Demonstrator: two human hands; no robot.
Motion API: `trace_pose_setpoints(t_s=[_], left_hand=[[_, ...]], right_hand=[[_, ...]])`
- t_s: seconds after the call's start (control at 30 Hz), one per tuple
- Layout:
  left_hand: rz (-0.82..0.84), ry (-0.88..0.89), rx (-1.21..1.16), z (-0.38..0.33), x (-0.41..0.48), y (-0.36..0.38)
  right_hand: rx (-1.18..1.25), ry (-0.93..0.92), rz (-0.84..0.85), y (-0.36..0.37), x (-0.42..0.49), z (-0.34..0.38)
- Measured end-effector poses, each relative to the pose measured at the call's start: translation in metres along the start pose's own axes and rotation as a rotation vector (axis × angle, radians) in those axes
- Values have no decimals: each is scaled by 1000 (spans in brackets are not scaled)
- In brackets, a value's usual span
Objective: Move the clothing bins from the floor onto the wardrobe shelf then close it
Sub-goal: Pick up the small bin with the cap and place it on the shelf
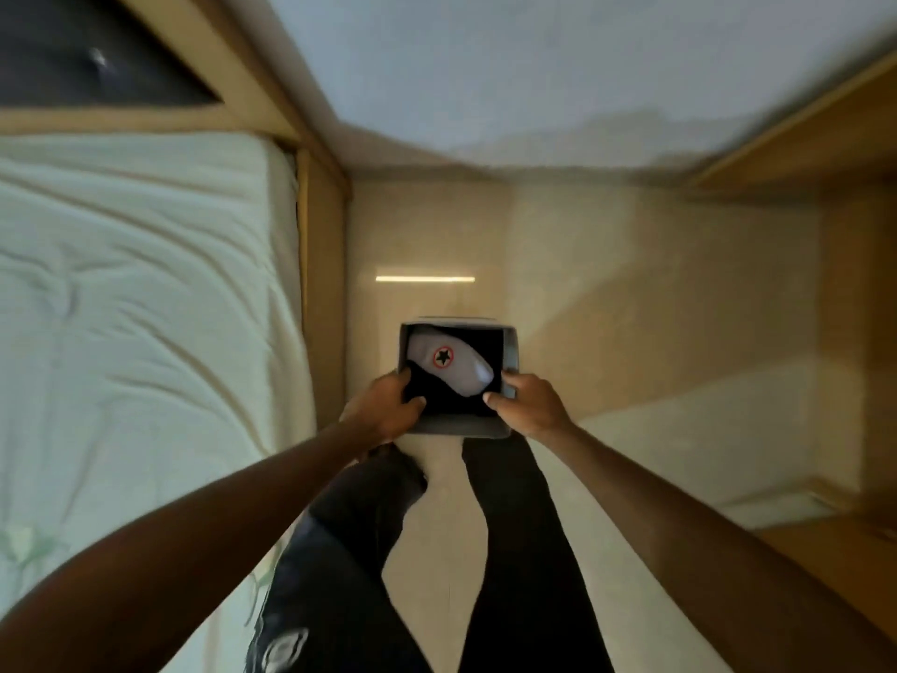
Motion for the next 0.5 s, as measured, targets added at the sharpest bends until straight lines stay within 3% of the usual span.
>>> trace_pose_setpoints(t_s=[0.2, 0.5], left_hand=[[-97, 165, 132, -150, -84, -42], [-48, 473, 355, -343, -126, -18]], right_hand=[[105, 9, -165, -117, -130, -9], [352, 56, -498, -237, -247, -92]])
Point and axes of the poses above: each hand's wrist, its own x-axis towards the middle knuckle, its own y-axis out of the palm, z = x × y, the point moved 5 cm from there along x, towards the middle knuckle
